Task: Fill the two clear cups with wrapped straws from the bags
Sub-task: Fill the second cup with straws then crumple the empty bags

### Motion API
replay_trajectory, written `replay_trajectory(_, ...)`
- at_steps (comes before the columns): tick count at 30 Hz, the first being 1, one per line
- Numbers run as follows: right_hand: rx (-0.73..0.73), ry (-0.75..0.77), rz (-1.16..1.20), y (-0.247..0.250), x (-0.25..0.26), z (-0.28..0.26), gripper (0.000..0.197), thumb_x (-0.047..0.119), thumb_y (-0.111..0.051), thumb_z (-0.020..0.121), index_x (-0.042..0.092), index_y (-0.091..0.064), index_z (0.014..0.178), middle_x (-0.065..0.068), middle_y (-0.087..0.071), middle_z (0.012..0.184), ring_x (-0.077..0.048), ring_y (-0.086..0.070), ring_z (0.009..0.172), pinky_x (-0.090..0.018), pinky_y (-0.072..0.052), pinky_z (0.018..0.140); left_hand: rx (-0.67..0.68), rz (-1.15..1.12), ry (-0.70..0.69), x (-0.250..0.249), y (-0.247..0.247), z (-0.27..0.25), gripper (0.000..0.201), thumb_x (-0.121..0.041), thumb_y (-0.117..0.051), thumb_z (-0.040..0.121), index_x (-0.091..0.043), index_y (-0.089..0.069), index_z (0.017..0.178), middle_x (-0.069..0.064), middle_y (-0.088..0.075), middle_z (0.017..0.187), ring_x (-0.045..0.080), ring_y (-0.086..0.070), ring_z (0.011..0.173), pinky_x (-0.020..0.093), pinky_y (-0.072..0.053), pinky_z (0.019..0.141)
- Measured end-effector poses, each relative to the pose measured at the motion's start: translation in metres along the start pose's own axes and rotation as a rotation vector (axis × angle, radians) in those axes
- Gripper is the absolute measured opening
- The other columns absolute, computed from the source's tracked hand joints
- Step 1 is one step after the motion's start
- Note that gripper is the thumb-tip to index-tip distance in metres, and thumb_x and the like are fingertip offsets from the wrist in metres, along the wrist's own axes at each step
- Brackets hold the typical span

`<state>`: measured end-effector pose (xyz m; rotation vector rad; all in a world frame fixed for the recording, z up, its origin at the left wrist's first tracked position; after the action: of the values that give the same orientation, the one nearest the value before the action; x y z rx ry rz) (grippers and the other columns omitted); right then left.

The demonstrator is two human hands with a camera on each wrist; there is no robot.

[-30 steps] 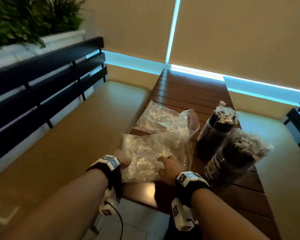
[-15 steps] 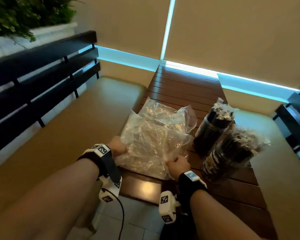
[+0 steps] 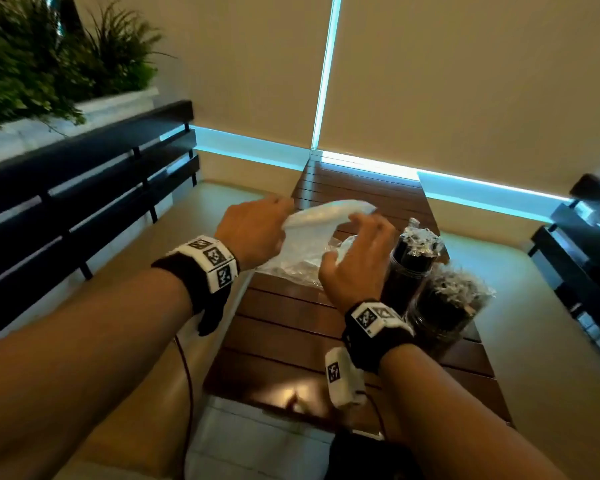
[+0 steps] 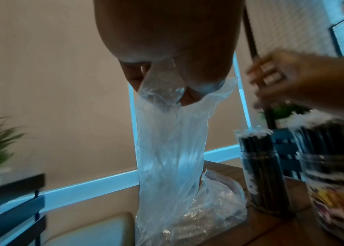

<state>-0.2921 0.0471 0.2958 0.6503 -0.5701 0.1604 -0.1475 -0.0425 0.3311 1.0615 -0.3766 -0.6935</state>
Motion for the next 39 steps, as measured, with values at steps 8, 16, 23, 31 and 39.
replay_trajectory(8, 0.773, 0.43, -0.542, -0.061, -0.038, -0.073, 0.03, 0.023, -0.052, 0.089, 0.033, -0.057, 0.116, 0.005, -0.061, 0.118, -0.024, -0.055, 0.116, -0.038, -0.03, 0.101, 0.397, 0.02, -0.158, -0.045, -0.121, -0.085, 0.021, -0.017, -0.055, 0.092, -0.018, -0.049, 0.112, 0.005, -0.053, 0.105, 0.029, -0.062, 0.086, 0.038, -0.042, 0.058)
replay_trajectory(16, 1.213, 0.106, -0.362, -0.104, -0.101, -0.167, 0.038, 0.011, -0.05, 0.083, 0.021, -0.05, 0.12, -0.008, -0.066, 0.11, -0.033, -0.063, 0.101, -0.043, -0.046, 0.092, 0.902, -0.187, 0.1, -0.024, -0.212, -0.156, 0.027, -0.006, -0.05, 0.091, -0.009, -0.059, 0.115, 0.012, -0.063, 0.117, 0.032, -0.061, 0.107, 0.032, -0.047, 0.079)
replay_trajectory(23, 1.147, -0.045, -0.208, -0.126, -0.129, -0.159, 0.027, 0.014, -0.046, 0.092, 0.01, -0.05, 0.118, -0.016, -0.052, 0.116, -0.034, -0.056, 0.095, -0.033, -0.043, 0.077, 0.901, -0.228, 0.3, 0.01, -0.243, -0.162, 0.025, -0.021, -0.046, 0.098, -0.007, -0.057, 0.116, 0.015, -0.062, 0.121, 0.033, -0.06, 0.109, 0.031, -0.043, 0.079)
replay_trajectory(31, 0.83, 0.067, -0.4, -0.125, -0.132, -0.165, 0.022, 0.02, -0.058, 0.089, 0.022, -0.05, 0.11, -0.005, -0.047, 0.115, -0.028, -0.047, 0.101, -0.04, -0.045, 0.078, 0.45, 0.096, -0.048, -0.018, -0.23, -0.149, 0.032, -0.02, -0.063, 0.085, -0.018, -0.055, 0.115, 0.009, -0.054, 0.111, 0.027, -0.058, 0.09, 0.038, -0.048, 0.076)
replay_trajectory(39, 0.895, 0.423, -0.448, -0.107, -0.13, -0.176, 0.045, 0.064, -0.042, 0.083, 0.027, -0.059, 0.101, 0.009, -0.062, 0.105, -0.017, -0.054, 0.103, -0.046, -0.03, 0.103, 0.66, -0.033, -0.347, -0.018, -0.243, -0.157, 0.043, -0.054, -0.044, 0.094, -0.021, -0.05, 0.122, -0.003, -0.047, 0.118, 0.013, -0.054, 0.08, 0.025, -0.047, 0.065)
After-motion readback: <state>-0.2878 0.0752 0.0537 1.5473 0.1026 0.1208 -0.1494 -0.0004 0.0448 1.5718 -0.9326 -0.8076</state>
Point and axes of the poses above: each hand's wrist, its own z-axis towards the middle knuckle, its own y-axis out of the back of the hand, x = y × z, the point moved 8 cm from there along z, towards the middle knuckle
